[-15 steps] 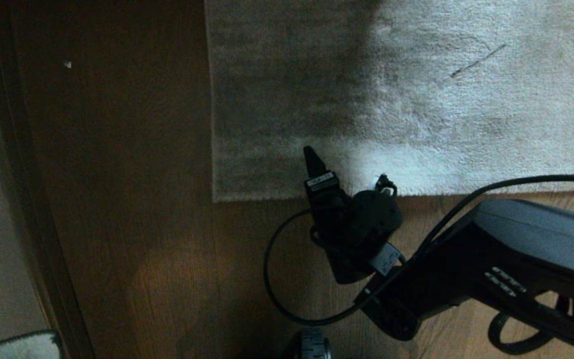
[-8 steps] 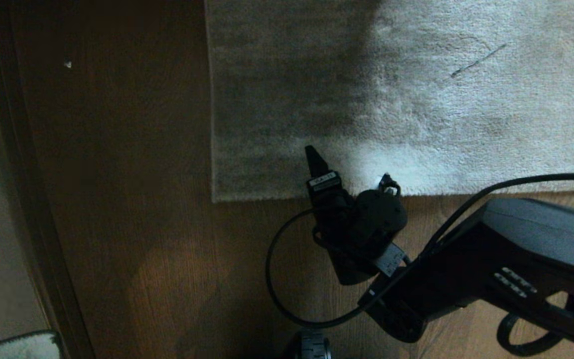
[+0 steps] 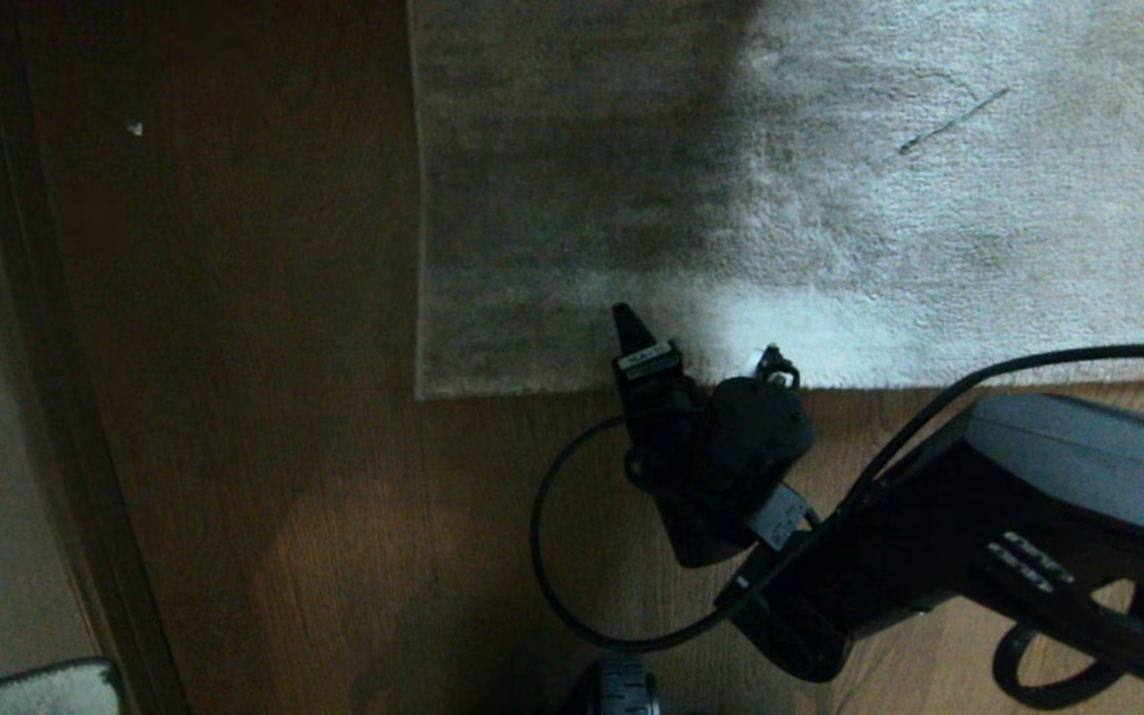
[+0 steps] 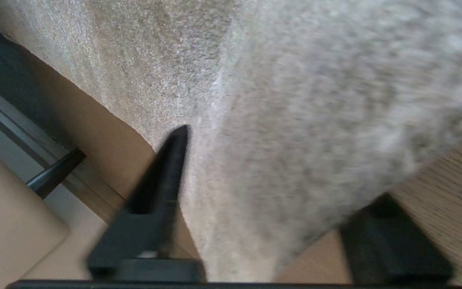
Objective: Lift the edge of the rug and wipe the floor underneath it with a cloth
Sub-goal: Lift up the carpet
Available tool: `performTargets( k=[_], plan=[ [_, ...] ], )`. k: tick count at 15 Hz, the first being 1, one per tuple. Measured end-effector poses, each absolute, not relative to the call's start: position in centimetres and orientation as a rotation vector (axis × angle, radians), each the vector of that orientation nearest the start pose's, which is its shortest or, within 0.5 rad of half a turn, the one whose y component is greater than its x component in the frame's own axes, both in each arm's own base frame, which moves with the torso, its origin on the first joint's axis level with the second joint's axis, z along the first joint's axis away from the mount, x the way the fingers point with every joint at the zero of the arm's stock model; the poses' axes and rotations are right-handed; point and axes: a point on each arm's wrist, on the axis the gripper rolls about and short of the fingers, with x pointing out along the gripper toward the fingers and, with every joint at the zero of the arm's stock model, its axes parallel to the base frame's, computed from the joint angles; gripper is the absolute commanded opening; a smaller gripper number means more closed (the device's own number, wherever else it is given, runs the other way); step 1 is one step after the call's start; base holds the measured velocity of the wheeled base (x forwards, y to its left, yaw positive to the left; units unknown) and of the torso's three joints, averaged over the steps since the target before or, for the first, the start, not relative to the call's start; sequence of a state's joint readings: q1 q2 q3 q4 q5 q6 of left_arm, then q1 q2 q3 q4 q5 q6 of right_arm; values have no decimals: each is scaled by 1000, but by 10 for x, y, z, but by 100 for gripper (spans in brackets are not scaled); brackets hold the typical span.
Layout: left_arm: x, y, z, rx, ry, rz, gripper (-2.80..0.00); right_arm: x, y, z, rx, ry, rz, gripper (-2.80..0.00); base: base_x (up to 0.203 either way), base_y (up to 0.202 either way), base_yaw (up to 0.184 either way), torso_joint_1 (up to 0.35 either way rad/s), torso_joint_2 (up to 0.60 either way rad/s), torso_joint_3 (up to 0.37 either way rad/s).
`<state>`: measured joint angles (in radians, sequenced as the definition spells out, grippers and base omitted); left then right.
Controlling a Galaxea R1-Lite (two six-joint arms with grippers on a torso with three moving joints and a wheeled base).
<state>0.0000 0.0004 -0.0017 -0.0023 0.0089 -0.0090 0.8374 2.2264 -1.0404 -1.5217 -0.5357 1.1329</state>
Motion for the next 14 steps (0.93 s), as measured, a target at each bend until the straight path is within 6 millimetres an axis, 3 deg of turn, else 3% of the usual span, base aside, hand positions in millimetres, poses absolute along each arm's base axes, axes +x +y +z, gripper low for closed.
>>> performTargets(
  k=[8, 14],
  plan=[
    [-23, 0, 76, -9, -5, 8, -280, 282, 295, 136, 1340, -53, 418, -280, 0, 0, 0, 0, 0, 0],
    [-23, 0, 76, -9, -4, 9, -280, 275, 272, 151, 1340, -68, 396, -280, 0, 0, 0, 0, 0, 0]
  ],
)
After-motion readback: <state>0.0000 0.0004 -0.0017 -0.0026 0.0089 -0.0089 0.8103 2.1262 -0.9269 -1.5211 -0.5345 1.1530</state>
